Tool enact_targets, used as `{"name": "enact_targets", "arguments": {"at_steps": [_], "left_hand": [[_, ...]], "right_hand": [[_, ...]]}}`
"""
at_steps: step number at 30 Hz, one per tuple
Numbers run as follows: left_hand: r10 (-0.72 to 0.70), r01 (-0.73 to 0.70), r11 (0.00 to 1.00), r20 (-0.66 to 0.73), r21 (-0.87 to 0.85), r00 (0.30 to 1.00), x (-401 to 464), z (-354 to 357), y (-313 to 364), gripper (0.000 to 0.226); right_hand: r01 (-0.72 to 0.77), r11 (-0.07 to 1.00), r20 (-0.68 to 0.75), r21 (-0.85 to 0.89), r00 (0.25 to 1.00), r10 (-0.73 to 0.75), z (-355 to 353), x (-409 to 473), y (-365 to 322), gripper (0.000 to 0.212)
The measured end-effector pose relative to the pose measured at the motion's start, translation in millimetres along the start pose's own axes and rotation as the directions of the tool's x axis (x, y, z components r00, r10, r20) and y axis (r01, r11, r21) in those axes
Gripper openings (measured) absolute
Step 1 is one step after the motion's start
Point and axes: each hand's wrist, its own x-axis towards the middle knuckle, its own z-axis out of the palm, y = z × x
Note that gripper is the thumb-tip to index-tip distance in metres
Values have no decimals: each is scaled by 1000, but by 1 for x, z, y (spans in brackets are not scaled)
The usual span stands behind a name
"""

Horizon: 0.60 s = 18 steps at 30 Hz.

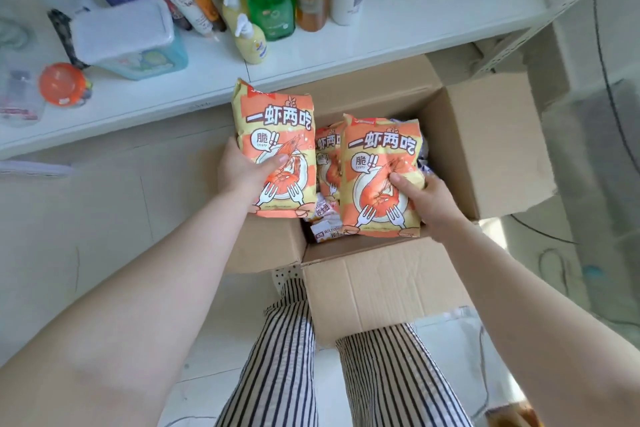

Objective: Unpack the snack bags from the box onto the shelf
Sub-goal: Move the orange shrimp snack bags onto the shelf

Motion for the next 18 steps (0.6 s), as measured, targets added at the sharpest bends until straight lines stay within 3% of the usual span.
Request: {"name": "enact_targets", "arguments": {"at_steps": [6,18], "left_hand": [[-49,51,974,12,-219,999,-96,-71,60,60],[94,-118,878,-74,-463,993,-179,-248,107,53]], "right_hand": [[125,986,81,110,988,-135,-12,-112,-95,17],[326,945,185,-19,930,-318,69,-260,-219,59]]}}
